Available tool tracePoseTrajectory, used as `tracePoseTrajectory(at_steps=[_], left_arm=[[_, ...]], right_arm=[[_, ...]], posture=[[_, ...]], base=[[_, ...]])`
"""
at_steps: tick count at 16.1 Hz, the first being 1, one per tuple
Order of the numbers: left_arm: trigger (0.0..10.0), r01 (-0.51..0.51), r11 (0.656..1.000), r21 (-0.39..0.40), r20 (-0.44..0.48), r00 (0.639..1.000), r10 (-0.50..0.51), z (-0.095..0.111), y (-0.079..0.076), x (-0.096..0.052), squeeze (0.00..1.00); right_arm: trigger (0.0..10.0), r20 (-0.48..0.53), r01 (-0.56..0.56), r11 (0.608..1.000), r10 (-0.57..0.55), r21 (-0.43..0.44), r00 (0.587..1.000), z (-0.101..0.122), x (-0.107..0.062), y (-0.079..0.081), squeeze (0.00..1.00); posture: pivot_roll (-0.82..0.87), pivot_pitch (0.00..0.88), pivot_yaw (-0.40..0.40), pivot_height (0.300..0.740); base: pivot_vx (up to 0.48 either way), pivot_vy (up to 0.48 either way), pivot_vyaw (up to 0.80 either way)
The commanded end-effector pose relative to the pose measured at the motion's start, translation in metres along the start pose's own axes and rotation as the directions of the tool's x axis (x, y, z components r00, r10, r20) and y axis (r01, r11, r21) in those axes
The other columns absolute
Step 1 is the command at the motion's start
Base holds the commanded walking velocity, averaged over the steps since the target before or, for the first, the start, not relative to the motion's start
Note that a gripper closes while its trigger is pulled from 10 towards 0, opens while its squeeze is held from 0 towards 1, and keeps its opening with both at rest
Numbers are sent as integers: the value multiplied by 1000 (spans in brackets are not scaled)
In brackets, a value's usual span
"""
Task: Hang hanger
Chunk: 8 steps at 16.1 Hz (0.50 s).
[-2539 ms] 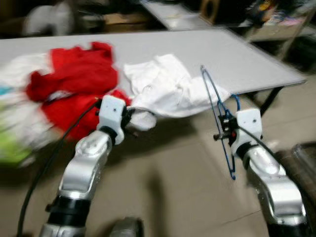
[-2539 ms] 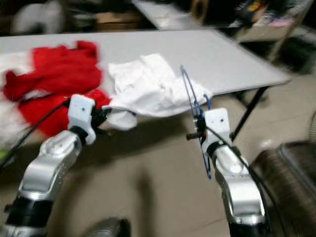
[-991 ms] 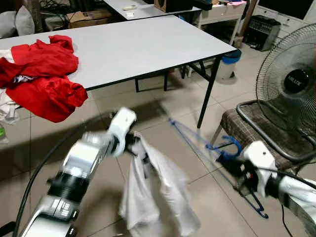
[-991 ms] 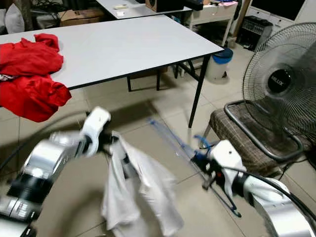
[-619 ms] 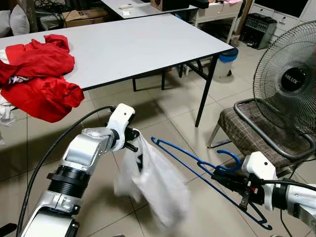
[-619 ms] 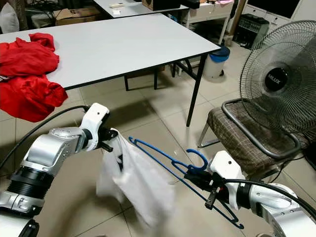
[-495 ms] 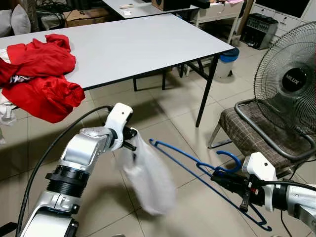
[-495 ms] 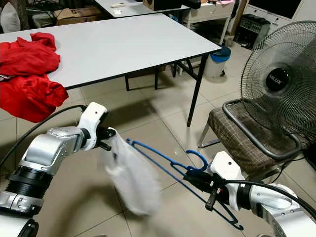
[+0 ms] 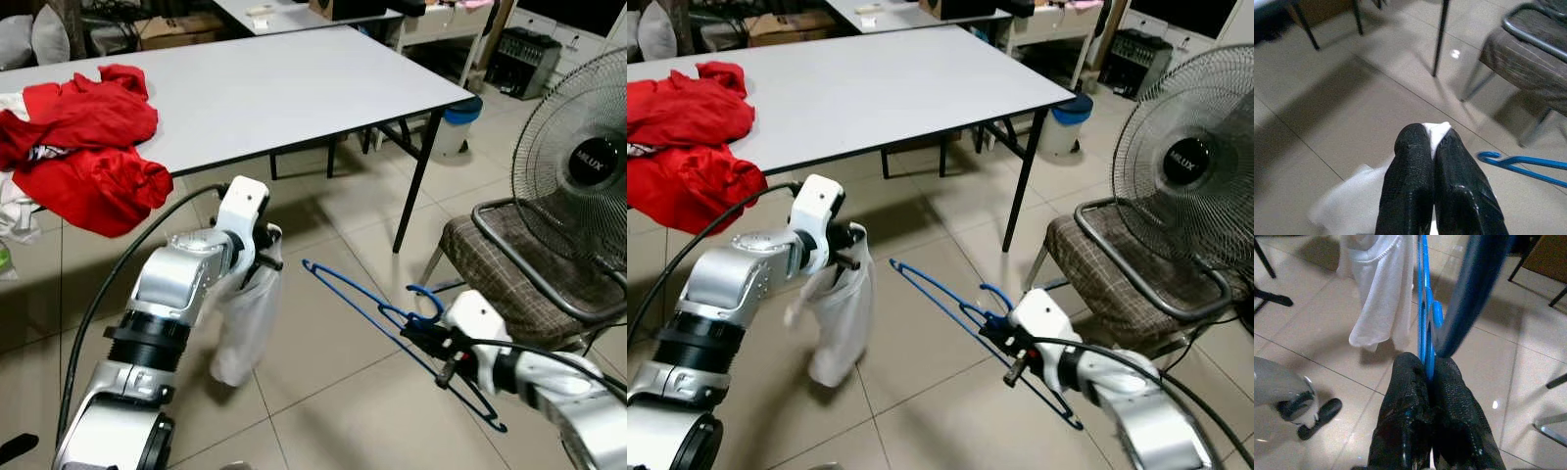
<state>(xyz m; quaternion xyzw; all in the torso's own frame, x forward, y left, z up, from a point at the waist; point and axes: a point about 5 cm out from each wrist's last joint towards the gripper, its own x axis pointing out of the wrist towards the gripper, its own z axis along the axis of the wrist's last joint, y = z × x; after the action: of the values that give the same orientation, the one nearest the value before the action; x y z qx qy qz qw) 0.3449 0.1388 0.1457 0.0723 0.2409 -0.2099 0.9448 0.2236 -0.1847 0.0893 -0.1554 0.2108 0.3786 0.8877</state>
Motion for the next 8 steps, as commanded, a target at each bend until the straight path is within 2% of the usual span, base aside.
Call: tracePoseTrajectory(at_steps=[1,2,3,5,7,8], left_arm=[[0,-27,999,45,80,997,23,8,2,0,0],[7725,-44,997,62,94,995,38,5,3,-1,0],[10000,-81,993,84,128,989,70,-3,4,-2,0],[10000,-60,990,131,204,978,32,-23,-7,-10,0],[10000,-71,994,80,210,976,53,-37,-11,-15,0],[10000,-85,994,67,206,976,69,-44,-13,-17,0]], right_arm=[[10000,-2,73,997,-74,-33,997,2,1,-7,0],[10000,-7,152,988,-152,-19,988,1,1,-15,0],[10000,9,272,962,-272,30,962,3,0,-28,0],[10000,38,357,932,-360,68,932,10,-2,-35,0],[10000,37,335,940,-338,67,941,12,2,-27,0],[10000,48,280,957,-284,80,958,13,5,-18,0]], posture=[[-84,0,7,740],[-90,0,17,740],[-95,0,24,740],[-101,0,26,740],[-94,0,17,740],[-72,0,-7,740]], base=[[0,0,0],[0,0,0],[0,0,0],[0,0,619],[0,0,800],[0,0,800]])
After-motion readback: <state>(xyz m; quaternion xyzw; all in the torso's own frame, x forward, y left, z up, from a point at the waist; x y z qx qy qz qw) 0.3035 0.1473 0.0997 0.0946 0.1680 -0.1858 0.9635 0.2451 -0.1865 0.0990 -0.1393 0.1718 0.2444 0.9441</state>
